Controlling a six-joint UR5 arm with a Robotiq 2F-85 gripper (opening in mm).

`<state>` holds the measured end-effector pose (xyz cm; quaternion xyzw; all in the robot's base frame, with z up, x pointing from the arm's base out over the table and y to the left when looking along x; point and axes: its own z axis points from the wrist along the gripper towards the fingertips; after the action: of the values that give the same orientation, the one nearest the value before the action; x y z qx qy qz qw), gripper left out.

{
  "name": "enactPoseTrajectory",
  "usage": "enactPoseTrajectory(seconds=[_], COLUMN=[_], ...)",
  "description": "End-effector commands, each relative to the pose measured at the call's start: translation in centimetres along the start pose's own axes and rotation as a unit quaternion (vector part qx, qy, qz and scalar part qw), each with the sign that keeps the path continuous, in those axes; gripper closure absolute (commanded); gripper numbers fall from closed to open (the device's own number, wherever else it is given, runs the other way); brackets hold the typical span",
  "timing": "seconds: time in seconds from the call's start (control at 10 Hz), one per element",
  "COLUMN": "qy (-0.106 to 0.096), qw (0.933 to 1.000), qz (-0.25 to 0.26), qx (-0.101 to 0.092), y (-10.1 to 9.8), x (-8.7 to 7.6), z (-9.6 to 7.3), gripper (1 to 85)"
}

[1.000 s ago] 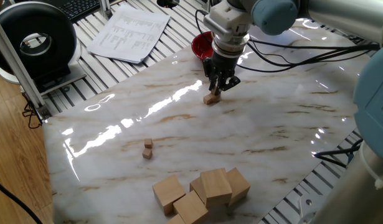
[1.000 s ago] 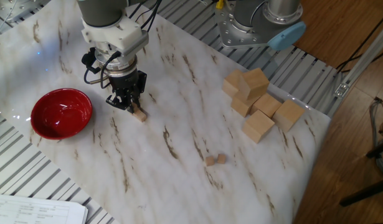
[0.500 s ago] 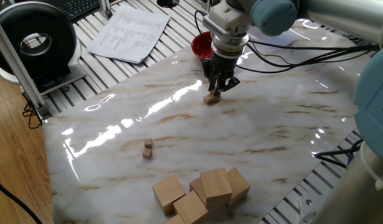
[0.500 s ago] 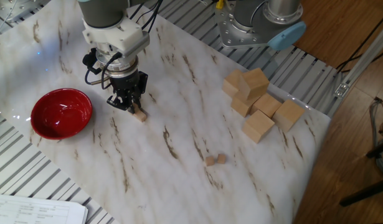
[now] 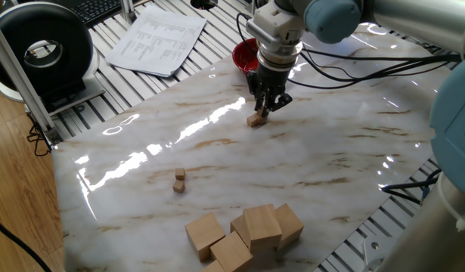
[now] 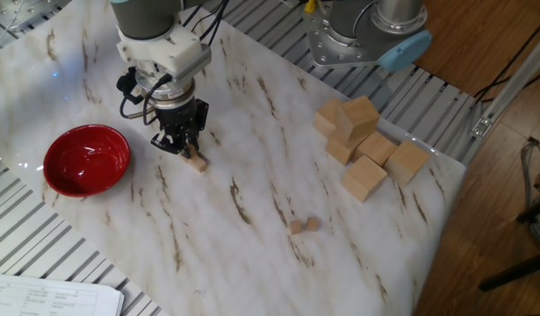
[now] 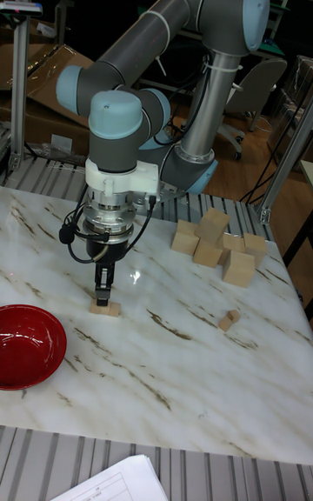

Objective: Stack the blocks into a pyramid shape

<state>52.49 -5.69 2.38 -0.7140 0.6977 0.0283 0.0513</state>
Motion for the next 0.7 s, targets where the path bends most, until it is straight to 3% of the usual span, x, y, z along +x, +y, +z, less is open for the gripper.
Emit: enactPoseTrajectory(seconds=[0.0, 0.5, 0.6], qy=[-0.005, -0.007, -0.009], qw=[1.0000, 0.9999, 0.9999], qz=[0.004, 0.013, 0.009], qx=[-0.001, -0.003, -0.003], y=[0.01, 0.13, 0.12], x=[-0.12, -0.24, -0.36], z=[-0.12, -0.12, -0.11], gripper=[82.3, 80.0, 75.0])
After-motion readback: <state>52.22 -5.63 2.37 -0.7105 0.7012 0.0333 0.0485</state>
